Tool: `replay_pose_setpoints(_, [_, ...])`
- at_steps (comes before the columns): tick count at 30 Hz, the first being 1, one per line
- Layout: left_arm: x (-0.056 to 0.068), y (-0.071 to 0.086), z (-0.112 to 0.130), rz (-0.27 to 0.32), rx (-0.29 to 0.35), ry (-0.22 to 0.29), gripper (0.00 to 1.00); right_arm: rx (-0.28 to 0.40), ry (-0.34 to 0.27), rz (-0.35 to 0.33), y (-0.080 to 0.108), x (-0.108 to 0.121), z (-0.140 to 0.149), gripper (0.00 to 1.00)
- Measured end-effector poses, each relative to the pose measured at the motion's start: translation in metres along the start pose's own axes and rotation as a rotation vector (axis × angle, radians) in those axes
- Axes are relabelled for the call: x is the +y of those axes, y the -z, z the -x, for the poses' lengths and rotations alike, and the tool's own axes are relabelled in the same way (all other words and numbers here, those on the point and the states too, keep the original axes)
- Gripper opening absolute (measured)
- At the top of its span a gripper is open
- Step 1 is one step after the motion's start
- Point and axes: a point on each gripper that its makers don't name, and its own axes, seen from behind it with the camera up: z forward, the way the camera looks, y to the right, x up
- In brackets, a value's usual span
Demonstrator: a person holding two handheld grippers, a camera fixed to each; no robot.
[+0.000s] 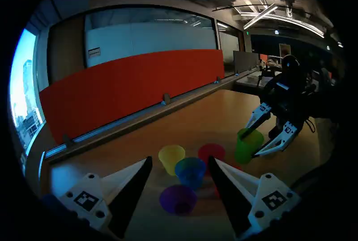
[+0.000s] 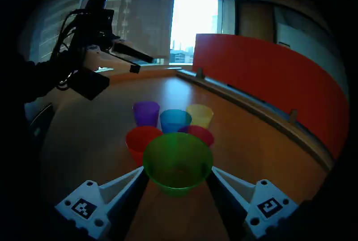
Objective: Pour water
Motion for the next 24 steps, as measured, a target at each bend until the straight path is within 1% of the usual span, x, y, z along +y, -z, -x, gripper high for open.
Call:
replay_pose_setpoints(6, [0.001, -0.003, 0.000, 0.000, -0.002, -0.002, 0.92, 0.062, -0.019, 0.024, 0.011, 0.002, -0.014, 0.88])
replay_pose_setpoints(9, [0.002, -0.004, -0.001, 0.003, -0.001, 0.000, 0.92, 0.080, -0.025, 0.034, 0.016, 0.002, -0.017, 0.88])
replay_pose_setpoints(15, [0.004, -0.006, -0.003, 0.006, 0.000, -0.005, 0.92, 0.121, -0.028, 0.059, 0.025, 0.004, -0.025, 0.88])
replay_pose_setpoints(24, [0.007, -0.009, -0.002, 0.017, -0.005, -0.009, 0.92, 0.188, -0.029, 0.079, 0.036, -0.001, -0.041, 0.88])
